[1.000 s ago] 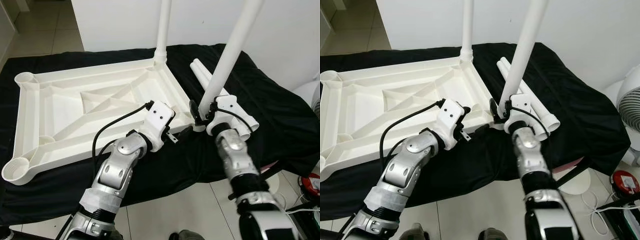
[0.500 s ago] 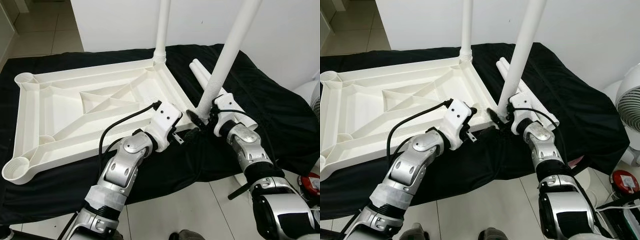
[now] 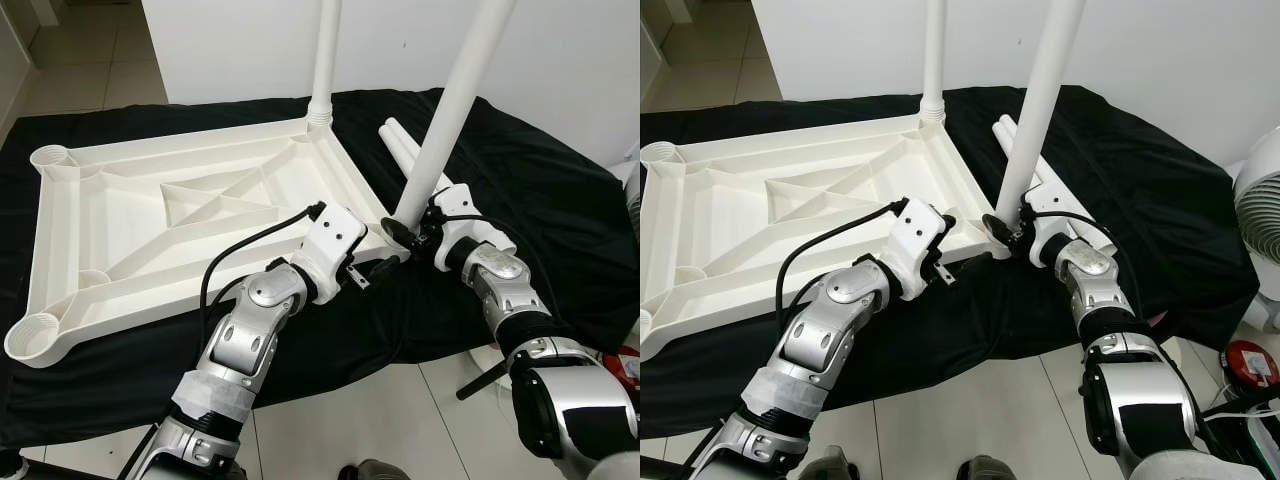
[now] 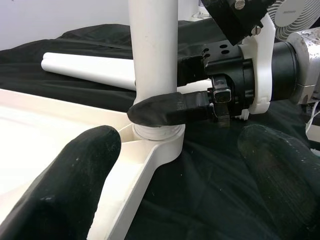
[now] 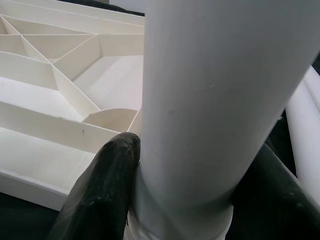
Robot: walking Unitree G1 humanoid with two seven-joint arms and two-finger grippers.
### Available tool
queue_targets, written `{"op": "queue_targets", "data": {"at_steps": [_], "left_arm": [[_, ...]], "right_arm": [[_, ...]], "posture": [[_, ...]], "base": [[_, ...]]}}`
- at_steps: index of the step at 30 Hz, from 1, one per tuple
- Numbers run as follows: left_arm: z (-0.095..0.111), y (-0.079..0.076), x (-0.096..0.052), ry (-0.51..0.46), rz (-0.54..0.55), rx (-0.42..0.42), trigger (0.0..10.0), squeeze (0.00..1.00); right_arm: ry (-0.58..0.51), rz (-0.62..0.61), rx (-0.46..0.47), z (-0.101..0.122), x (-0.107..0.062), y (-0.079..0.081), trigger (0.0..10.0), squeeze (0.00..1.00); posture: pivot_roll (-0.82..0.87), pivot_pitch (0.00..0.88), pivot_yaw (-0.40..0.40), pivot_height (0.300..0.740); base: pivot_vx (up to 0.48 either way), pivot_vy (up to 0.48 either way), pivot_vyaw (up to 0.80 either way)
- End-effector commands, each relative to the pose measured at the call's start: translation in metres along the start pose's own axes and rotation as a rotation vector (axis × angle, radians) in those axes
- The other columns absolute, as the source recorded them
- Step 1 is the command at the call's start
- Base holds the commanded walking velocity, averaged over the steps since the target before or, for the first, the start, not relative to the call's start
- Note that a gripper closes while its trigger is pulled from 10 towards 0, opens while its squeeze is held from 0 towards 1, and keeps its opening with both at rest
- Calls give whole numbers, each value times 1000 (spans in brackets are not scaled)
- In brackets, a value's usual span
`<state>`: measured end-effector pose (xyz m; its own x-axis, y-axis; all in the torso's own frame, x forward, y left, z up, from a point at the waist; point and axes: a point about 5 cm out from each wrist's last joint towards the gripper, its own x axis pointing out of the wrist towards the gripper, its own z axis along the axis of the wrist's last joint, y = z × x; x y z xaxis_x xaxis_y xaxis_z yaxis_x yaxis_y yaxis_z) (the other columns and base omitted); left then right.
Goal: Building children table
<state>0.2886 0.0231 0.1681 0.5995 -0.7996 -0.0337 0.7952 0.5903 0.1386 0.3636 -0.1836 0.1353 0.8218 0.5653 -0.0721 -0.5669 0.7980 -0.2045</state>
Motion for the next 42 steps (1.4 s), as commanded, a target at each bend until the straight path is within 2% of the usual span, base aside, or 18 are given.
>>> {"op": "queue_targets", "data": {"at_steps": [1, 7, 8, 11, 12, 14, 24, 27, 29, 32, 35, 36, 38, 40, 42], "left_arm": [[0, 5, 0, -3, 105, 6, 10000, 0], [0, 5, 0, -3, 106, 8, 10000, 0], [-1, 7, -1, 0, 109, 9, 10000, 0], [-1, 7, -1, 1, 112, 9, 10000, 0], [-2, 9, -1, 4, 116, 10, 10000, 0], [-2, 9, -1, 6, 117, 9, 10000, 0], [-4, 8, -2, 10, 118, 6, 10000, 0], [-5, 14, -4, 13, 137, 10, 10000, 0], [-5, 14, -4, 13, 137, 10, 10000, 0], [-5, 25, -8, 16, 171, 21, 10000, 0], [-4, 28, -9, 15, 178, 22, 10000, 0], [-4, 30, -9, 17, 185, 26, 10000, 0], [-4, 30, -9, 17, 185, 26, 10000, 0], [-3, 35, -10, 15, 197, 34, 10000, 0], [-3, 35, -10, 15, 197, 34, 10000, 0]], "right_arm": [[59, 20, -21, -10, -5, 0, 0, 0], [55, 20, -4, -12, -6, 0, 0, 0], [56, -17, 22, -16, -7, 2, 10000, 0], [57, -44, 41, -19, -7, 3, 10000, 0], [36, -91, 87, -23, -7, 7, 10000, 0], [25, -124, 105, -24, -7, 8, 10000, 0], [-33, -203, 145, -23, -7, 14, 10000, 0], [-92, -252, 158, -17, -5, 27, 10000, 0], [-92, -252, 158, -17, -5, 27, 10000, 0], [-166, -364, 190, -7, -6, 51, 10000, 0], [-170, -385, 206, -6, -8, 59, 10000, 0], [-162, -402, 226, -7, -9, 68, 10000, 0], [-162, -402, 226, -7, -9, 68, 10000, 0], [-164, -413, 240, -3, -11, 85, 10000, 0], [-164, -413, 240, -3, -11, 85, 10000, 0]], "posture": [[38, 0, -44, 740], [37, 0, -45, 740], [34, 0, -49, 740], [34, 0, -49, 740], [30, 0, -50, 740], [29, 0, -51, 740], [27, 0, -55, 740], [25, 0, -59, 740], [25, 0, -59, 740], [29, 0, -67, 740], [26, 0, -66, 740], [28, 0, -68, 740], [28, 0, -68, 740], [26, 0, -64, 740], [26, 0, -64, 740]], "base": [[0, 0, 0], [0, 0, 0], [0, 0, 0], [0, 0, 0], [0, 0, 0], [0, 0, 0], [0, 0, 0], [0, 0, 0], [0, 0, 0], [0, 0, 0], [0, 0, 0], [0, 0, 0], [0, 0, 0], [0, 0, 0], [0, 0, 0]]}}
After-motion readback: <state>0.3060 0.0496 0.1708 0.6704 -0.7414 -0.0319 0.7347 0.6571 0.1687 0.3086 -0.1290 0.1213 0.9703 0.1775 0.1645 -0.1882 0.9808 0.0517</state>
